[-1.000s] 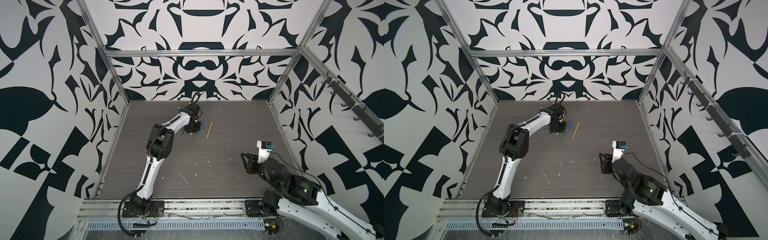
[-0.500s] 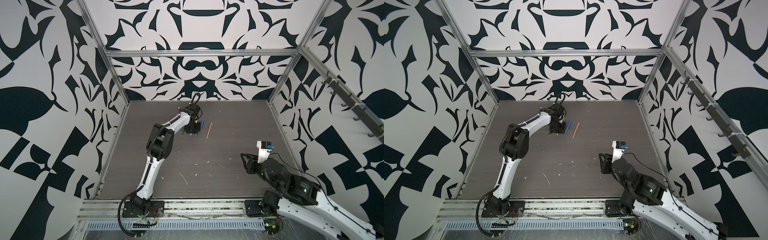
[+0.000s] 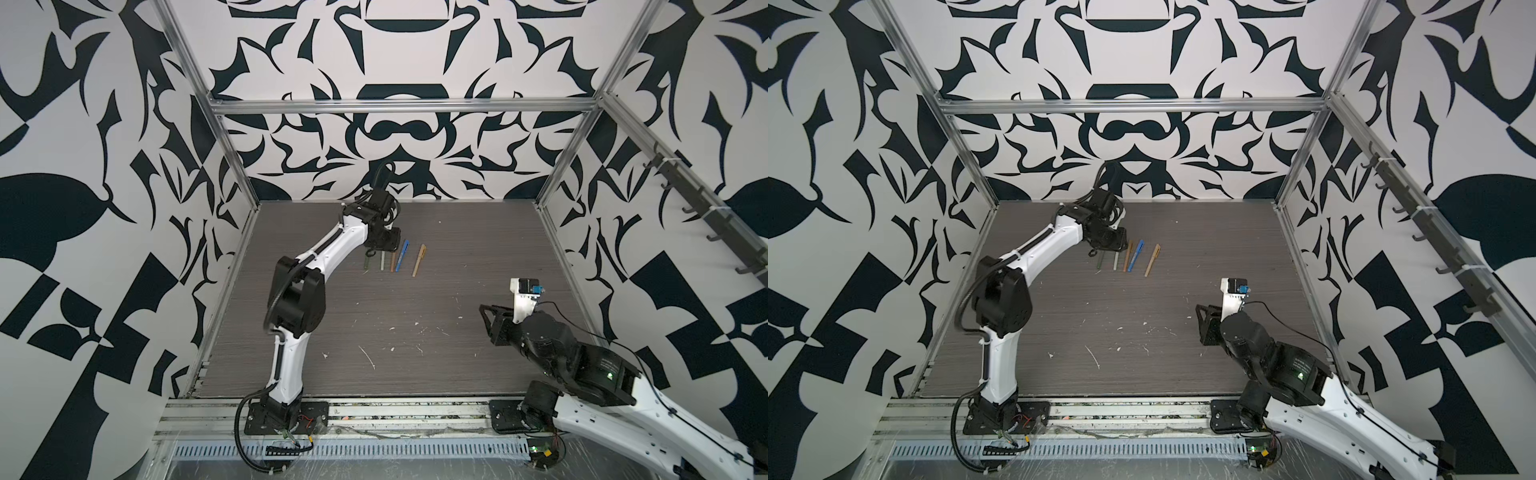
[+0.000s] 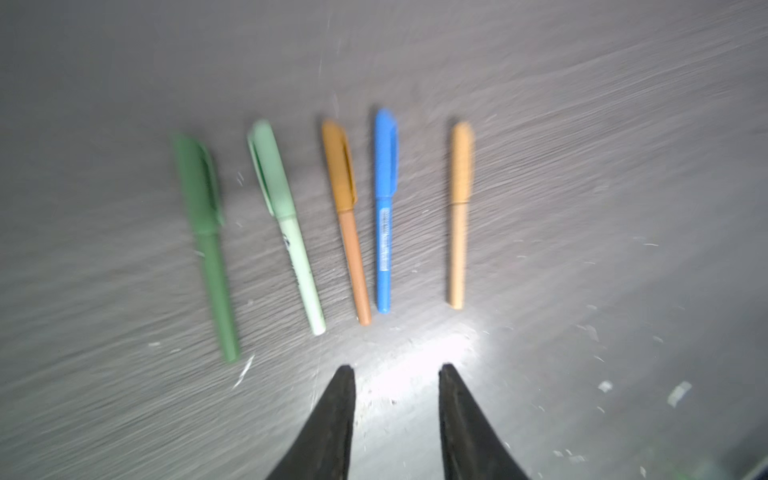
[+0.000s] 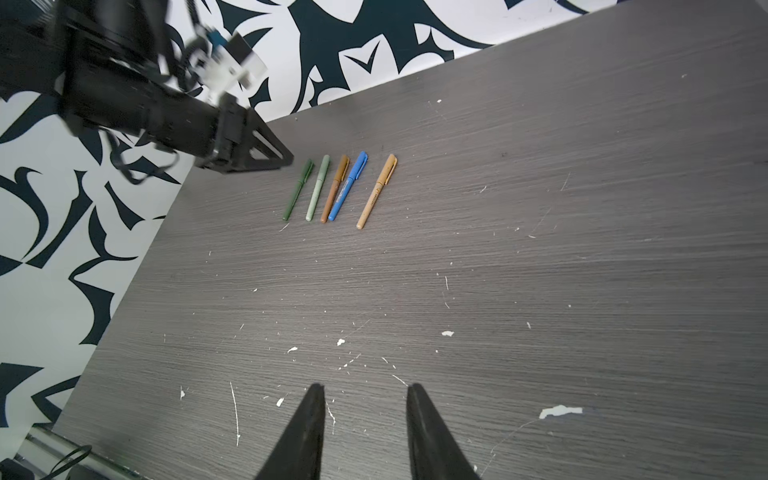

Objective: Insert the pens into the pen caps

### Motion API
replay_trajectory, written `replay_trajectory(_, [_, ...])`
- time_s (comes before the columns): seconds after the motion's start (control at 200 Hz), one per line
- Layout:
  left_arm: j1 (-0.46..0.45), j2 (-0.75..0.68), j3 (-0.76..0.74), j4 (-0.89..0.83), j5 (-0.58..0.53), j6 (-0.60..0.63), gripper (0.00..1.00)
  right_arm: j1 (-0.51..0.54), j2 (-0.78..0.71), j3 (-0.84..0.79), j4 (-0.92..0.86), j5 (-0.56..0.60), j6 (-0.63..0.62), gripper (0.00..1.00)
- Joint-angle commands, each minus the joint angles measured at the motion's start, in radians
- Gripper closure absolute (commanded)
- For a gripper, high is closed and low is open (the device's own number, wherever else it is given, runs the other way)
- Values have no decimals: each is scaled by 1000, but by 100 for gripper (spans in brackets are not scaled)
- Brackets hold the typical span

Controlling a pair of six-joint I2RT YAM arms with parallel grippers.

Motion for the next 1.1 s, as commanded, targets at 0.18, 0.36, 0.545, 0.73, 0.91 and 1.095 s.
replay_trajectory(0.18, [-5, -632, -553, 385, 122, 17, 33, -4, 95, 137, 10, 14, -133, 56])
replay_trajectory(0.36, [-21, -976, -821, 337, -24, 12, 1, -3, 182, 176, 28, 28, -230, 2])
replay_trajectory(0.545, [-22, -1098, -904, 261, -108, -24, 0, -4, 249, 127, 122, 74, -204, 0])
replay_trajectory(0.73, [-22, -1121, -971, 335, -239, 18, 1, -3, 268, 89, 241, 136, -159, 0])
replay_trajectory(0.91, [-22, -1144, -1162, 564, -440, -19, 1, -4, 261, 46, 300, 205, -296, 0])
replay_trajectory(1.095, [-20, -1131, -1334, 795, -481, 75, 1, -4, 214, -56, 452, 245, -419, 0])
